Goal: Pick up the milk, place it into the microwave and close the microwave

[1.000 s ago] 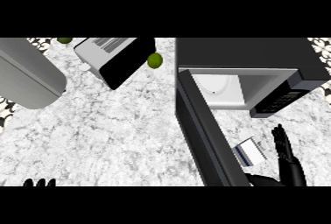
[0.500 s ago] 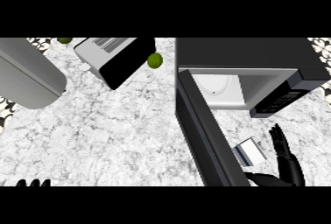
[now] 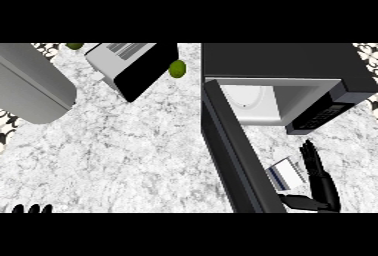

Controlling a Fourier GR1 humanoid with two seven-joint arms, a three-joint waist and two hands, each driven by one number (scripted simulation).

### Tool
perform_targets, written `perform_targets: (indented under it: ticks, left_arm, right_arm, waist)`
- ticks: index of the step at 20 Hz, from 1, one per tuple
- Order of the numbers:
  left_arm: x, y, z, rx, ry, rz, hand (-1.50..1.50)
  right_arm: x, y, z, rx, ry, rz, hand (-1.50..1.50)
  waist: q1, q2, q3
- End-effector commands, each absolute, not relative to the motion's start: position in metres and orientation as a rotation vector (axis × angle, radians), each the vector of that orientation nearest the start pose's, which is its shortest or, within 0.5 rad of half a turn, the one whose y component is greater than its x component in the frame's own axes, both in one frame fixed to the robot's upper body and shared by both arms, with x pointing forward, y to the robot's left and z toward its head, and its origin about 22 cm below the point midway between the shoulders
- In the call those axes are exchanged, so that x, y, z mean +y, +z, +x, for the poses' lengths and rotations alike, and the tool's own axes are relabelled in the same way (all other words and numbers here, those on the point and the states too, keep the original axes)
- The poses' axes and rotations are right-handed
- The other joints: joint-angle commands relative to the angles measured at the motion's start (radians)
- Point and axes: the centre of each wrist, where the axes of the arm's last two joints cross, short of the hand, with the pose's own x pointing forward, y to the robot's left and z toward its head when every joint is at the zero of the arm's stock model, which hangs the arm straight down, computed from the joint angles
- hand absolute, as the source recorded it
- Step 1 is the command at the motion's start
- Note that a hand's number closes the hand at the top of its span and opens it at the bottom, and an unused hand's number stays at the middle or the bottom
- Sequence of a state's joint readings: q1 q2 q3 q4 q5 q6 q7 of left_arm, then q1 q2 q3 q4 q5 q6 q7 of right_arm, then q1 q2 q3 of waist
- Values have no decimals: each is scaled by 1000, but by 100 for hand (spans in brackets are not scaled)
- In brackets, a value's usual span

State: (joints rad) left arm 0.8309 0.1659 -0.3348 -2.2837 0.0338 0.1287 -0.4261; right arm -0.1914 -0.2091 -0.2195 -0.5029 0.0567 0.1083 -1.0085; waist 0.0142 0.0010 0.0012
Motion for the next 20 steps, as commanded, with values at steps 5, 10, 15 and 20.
perform_targets:
  ticks: [5, 10, 15, 20]
  left_arm:
    - [227, 56, 59, -1918, 90, 79, -150]
    - [231, 62, 62, -1915, 81, 69, -150]
    - [226, 73, 49, -1915, 70, 68, -150]
    - [228, 67, 49, -1907, 79, 92, -150]
  right_arm:
    - [-333, -165, 205, -1797, -1, -98, -150]
    - [-304, -164, 226, -1807, -99, 48, 150]
    - [-306, -168, 218, -1859, -167, 49, 150]
    - [-314, -160, 220, -1834, -143, 210, 150]
  waist:
    - [-2, 0, 0]
    - [-1, 1, 0]
    - [4, 1, 1]
    - [-3, -3, 0]
